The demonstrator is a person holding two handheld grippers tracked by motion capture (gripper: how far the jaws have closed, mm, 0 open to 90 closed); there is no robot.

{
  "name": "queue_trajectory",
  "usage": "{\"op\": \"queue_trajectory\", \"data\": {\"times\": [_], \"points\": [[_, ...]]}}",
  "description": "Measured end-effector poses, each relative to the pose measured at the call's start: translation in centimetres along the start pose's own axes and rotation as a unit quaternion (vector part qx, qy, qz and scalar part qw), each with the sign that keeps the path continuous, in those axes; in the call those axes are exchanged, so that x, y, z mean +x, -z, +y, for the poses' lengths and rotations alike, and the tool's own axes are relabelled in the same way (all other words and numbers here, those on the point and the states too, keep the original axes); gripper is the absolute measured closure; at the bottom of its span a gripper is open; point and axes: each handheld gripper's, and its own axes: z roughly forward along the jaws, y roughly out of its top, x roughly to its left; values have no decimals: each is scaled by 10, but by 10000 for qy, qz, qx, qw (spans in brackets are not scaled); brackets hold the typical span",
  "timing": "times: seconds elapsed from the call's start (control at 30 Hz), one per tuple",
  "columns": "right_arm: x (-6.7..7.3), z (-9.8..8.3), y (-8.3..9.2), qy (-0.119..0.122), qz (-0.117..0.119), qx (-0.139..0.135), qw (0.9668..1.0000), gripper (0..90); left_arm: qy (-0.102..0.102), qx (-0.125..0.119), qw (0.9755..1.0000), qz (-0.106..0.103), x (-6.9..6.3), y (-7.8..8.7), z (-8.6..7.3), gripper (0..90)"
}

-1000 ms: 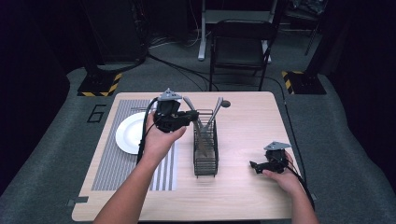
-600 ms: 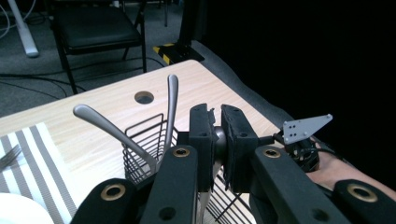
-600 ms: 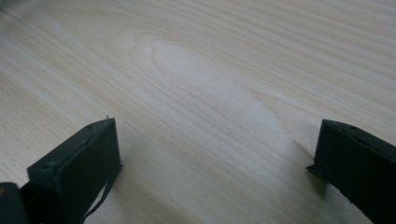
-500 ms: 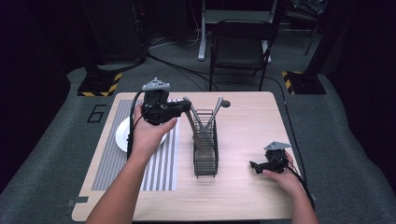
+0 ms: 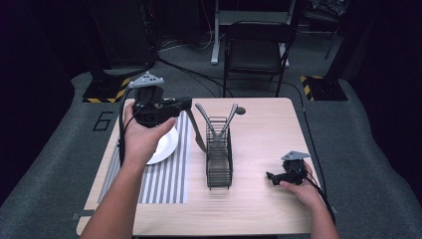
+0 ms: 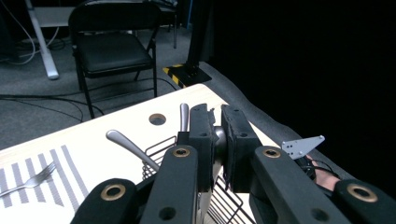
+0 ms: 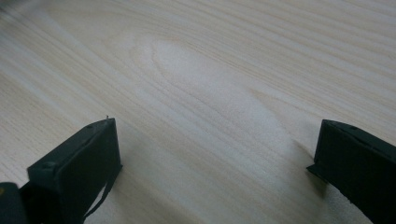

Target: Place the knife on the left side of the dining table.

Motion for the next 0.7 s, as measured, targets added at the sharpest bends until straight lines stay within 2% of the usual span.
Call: {"op": "queue_trajectory", "data": {"times": [0.17, 0.23, 0.5, 0.57, 0.7], "points": [[0, 0, 0, 1, -1, 0, 10000, 0, 24, -16, 10000, 47, 5, 3, -2, 833], [0, 0, 0, -1, -1, 0, 10000, 0, 54, 55, 9999, 97, 10, 1, -7, 833], [0, 0, 0, 0, 0, 2, 10000, 0, 253, 232, 9992, 215, 29, -8, -31, 833], [0, 0, 0, -5, -1, -1, 10000, 0, 308, 336, 9984, 334, 38, -10, -40, 833], [0, 0, 0, -2, -3, -3, 10000, 0, 395, 301, 9979, 420, 50, -11, -53, 833]]}}
